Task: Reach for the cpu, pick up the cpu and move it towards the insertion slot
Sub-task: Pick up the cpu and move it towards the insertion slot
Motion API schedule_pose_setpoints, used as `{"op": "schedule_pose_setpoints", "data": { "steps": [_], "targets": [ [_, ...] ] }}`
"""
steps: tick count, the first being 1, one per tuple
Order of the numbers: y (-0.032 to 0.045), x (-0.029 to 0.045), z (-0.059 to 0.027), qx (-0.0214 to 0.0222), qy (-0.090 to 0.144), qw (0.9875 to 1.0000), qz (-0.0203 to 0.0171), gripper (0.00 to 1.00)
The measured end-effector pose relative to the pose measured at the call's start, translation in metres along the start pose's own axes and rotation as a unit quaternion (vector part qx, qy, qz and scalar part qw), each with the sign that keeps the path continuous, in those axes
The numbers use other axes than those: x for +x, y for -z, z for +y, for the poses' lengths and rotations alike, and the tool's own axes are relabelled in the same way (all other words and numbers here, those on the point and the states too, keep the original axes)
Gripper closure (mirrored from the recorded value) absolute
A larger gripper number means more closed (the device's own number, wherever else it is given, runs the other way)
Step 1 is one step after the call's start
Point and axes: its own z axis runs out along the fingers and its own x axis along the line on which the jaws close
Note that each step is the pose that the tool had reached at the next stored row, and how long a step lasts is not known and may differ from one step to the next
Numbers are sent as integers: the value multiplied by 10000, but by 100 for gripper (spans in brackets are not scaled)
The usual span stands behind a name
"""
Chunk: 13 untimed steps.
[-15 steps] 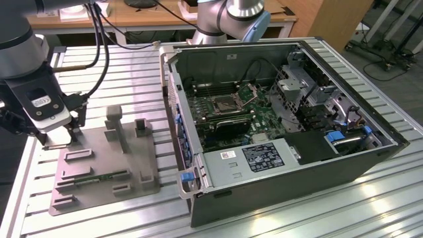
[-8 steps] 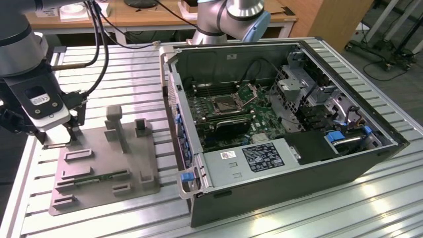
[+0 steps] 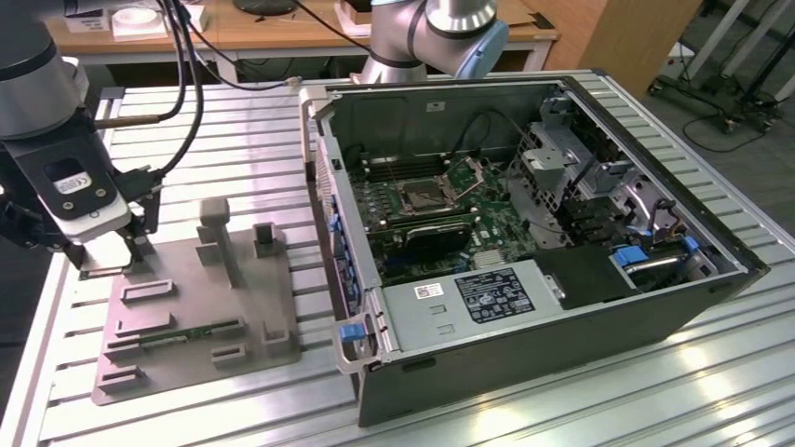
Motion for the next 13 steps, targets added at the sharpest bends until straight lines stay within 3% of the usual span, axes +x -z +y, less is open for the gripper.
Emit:
{"op": "schedule_pose_setpoints", "data": {
  "steps": [13],
  "targets": [
    [43, 1, 0, -2, 0, 10000, 0, 45]
  ]
}}
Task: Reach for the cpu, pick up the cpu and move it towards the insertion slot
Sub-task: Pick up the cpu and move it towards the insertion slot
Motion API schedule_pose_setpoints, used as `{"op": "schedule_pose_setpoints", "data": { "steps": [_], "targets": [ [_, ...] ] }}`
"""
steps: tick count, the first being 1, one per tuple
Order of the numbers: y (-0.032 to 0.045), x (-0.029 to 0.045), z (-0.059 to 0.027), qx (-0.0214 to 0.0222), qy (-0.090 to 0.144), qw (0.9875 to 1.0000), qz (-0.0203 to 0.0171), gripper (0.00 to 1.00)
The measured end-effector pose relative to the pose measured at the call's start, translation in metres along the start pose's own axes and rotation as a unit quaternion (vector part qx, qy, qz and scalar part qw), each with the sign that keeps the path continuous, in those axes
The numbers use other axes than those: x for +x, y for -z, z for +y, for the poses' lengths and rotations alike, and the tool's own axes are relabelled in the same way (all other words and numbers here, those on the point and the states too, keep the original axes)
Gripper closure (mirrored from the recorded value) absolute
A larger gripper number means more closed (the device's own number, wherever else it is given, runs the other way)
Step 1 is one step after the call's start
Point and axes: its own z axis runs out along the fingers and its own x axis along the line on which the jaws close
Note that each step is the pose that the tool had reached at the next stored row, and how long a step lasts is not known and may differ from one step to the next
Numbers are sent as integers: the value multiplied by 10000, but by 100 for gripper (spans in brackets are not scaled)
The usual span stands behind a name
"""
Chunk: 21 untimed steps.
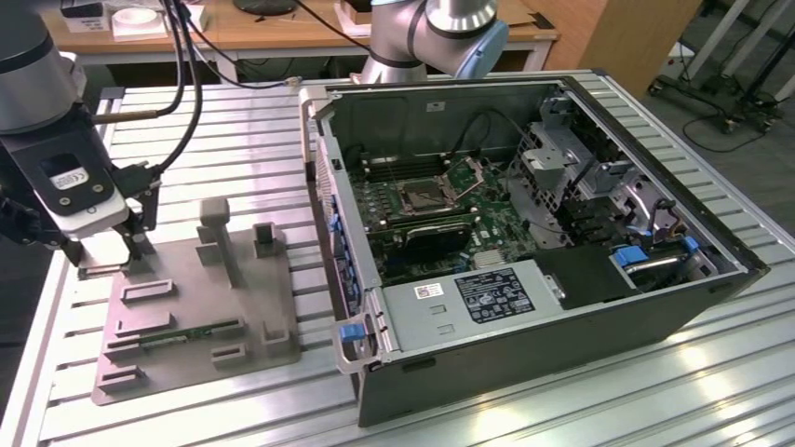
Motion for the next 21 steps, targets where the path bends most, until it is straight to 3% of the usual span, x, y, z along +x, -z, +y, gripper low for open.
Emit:
{"op": "schedule_pose_setpoints", "data": {
  "steps": [21],
  "targets": [
    [46, 1, 1, -1, 0, 10000, 1, 45]
  ]
}}
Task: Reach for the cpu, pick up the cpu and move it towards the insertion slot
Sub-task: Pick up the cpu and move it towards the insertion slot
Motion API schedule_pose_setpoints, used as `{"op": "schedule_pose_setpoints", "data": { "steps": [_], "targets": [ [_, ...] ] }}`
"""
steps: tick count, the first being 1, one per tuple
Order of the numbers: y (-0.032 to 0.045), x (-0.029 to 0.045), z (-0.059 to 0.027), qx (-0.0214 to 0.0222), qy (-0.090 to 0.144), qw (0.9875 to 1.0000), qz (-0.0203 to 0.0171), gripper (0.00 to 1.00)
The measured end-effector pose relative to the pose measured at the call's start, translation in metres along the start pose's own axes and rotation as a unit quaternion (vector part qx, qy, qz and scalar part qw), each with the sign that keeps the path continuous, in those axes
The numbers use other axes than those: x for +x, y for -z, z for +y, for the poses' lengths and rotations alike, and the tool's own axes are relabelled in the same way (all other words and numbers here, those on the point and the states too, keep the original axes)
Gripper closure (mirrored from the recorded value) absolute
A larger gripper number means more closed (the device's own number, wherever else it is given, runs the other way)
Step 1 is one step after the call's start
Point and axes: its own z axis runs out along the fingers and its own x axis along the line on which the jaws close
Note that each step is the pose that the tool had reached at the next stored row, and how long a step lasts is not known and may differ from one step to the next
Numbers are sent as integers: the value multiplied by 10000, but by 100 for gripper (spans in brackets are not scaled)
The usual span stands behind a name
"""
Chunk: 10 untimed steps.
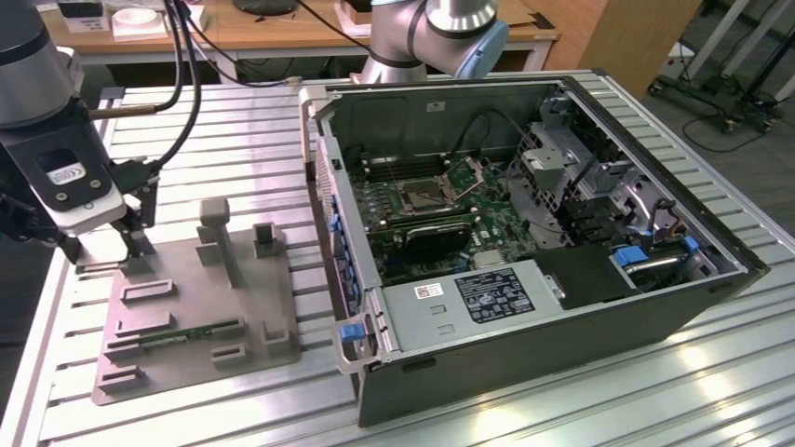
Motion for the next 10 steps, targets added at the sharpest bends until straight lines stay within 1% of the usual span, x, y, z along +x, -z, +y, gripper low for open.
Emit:
{"op": "schedule_pose_setpoints", "data": {
  "steps": [7, 8, 10],
  "targets": [
    [19, 0, 0, 0, 0, 10000, 0, 45],
    [22, 0, -3, -2, 1, 10000, 1, 45],
    [26, 0, -7, -20, 1, 10000, 1, 45]
  ]
}}
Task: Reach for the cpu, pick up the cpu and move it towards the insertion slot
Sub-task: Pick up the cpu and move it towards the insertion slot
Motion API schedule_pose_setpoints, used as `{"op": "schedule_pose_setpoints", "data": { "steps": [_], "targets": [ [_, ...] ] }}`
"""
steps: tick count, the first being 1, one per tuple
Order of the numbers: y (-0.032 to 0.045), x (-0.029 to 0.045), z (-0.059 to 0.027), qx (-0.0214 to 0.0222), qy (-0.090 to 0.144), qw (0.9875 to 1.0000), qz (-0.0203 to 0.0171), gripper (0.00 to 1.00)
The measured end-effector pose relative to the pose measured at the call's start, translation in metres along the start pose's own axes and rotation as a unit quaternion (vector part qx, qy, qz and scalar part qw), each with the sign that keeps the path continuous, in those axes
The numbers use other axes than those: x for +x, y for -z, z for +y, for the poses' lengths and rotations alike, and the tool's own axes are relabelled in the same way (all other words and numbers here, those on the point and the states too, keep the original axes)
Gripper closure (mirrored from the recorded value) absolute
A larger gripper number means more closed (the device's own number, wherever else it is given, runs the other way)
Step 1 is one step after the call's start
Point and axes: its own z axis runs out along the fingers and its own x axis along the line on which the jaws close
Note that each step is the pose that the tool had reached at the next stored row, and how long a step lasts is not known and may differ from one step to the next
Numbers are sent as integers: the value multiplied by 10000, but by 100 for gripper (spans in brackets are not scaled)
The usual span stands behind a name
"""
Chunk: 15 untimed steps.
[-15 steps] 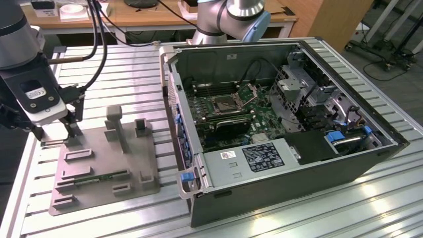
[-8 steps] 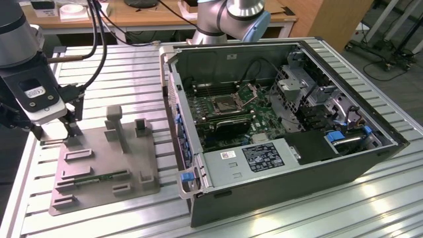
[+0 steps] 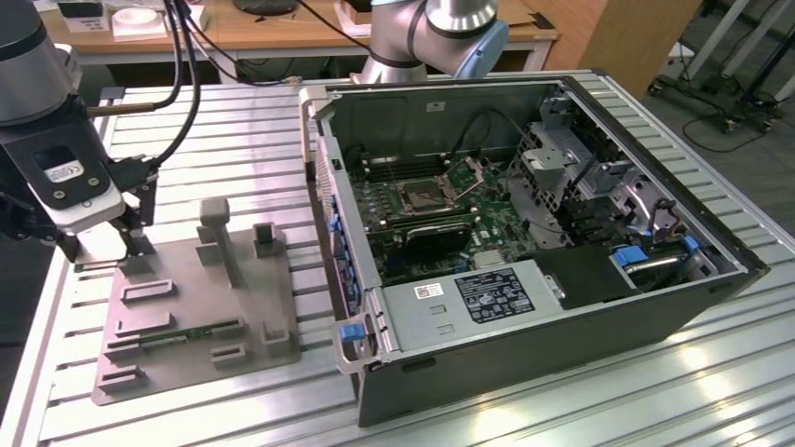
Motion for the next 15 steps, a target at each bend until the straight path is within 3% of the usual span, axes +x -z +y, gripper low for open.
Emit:
{"op": "schedule_pose_setpoints", "data": {
  "steps": [3, 15],
  "targets": [
    [-1, 0, -4, -27, 0, 10000, 0, 45],
    [0, 0, -4, -18, 0, 10000, 0, 45]
  ]
}}
